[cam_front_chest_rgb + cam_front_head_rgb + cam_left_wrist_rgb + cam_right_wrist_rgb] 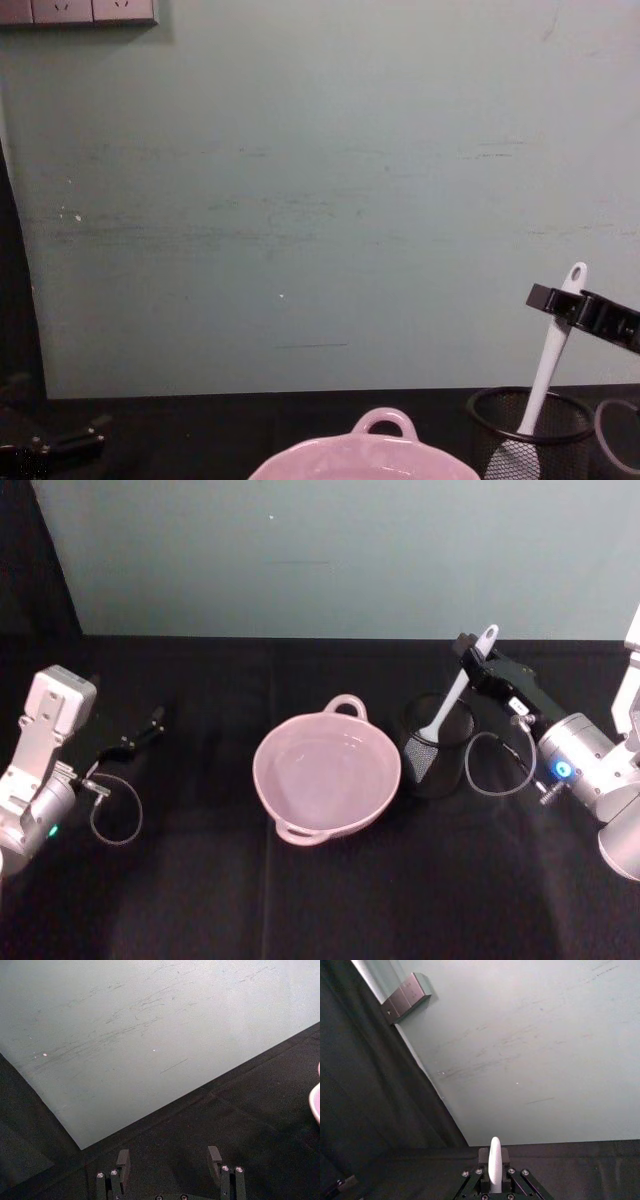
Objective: Use the one hand to pick up the spoon and stir the clear water in the bowl.
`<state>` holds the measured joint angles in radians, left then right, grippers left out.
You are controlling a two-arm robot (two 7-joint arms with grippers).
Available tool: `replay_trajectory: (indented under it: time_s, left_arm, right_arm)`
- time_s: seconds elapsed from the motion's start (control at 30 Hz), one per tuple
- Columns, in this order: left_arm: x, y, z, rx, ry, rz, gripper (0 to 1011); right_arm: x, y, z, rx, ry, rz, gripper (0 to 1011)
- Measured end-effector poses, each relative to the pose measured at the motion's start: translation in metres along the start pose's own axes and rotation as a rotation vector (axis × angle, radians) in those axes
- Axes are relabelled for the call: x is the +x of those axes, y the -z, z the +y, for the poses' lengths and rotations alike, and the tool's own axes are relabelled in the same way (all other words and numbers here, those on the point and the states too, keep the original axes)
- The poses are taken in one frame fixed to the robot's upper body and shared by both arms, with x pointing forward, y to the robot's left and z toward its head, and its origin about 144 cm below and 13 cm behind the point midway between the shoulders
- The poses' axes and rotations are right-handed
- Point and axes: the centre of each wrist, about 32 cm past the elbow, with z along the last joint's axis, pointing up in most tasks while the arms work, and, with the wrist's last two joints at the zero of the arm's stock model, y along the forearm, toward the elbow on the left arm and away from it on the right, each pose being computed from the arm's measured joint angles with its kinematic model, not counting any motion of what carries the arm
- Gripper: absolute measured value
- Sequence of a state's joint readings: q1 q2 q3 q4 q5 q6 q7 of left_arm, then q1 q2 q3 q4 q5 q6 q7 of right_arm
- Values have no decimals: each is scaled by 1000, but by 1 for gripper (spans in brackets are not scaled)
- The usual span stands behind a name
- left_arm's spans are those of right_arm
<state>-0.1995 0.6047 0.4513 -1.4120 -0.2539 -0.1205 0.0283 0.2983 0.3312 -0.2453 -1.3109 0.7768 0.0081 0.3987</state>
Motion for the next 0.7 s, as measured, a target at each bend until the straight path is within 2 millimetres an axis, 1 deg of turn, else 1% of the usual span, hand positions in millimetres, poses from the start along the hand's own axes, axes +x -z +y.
replay_trajectory:
  time_s: [0.37,0.47,0.5,0.53,0.7]
  left_arm:
    - [0,0,0,0,0,0,1011]
    - [0,0,0,0,0,0,1011]
    - [0,0,0,0,0,0,1011]
    - [0,0,0,0,0,0,1011]
    - [0,0,0,0,0,0,1011]
  right_arm:
    - [4,5,0,-7,19,29,127]
    - [5,5,-1,-9,25,28,175]
    - [5,5,-1,-10,27,27,221]
    - [5,6,-1,-10,30,26,228]
    - [5,7,-4,-10,38,24,395]
